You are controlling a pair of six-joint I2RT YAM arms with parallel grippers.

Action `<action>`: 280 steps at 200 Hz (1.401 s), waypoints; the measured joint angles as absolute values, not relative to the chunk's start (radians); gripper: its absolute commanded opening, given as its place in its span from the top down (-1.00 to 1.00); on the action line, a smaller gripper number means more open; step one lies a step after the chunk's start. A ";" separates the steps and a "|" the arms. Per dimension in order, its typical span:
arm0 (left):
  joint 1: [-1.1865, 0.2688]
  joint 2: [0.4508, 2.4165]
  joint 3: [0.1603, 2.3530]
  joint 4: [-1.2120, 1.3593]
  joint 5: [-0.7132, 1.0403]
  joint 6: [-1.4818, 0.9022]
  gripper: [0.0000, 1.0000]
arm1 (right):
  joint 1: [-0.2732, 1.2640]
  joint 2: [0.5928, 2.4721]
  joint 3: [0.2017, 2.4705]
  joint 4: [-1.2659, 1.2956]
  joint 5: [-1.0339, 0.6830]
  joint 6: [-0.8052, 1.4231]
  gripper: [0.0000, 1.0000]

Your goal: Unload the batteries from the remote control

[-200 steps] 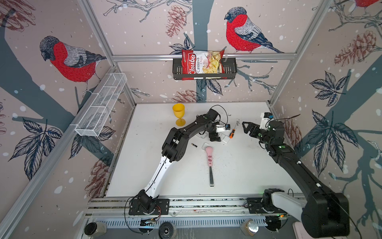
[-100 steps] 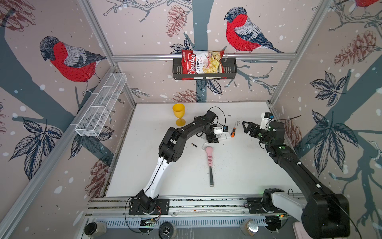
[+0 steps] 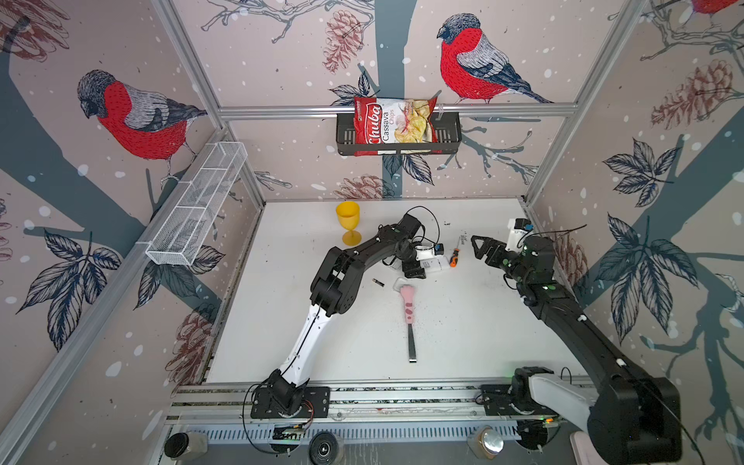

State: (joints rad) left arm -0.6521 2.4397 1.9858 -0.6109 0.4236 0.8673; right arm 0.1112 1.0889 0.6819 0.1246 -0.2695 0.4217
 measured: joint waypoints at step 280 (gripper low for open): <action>-0.670 2.188 1.802 -0.714 0.267 0.783 0.12 | 0.138 1.248 0.737 0.111 -0.396 0.444 -0.85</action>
State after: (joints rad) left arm -0.6701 2.1880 1.8015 -0.7136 0.2668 0.7830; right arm 0.1375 1.2484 0.7368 0.1112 -0.3958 0.4438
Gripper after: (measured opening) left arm 0.555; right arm 0.927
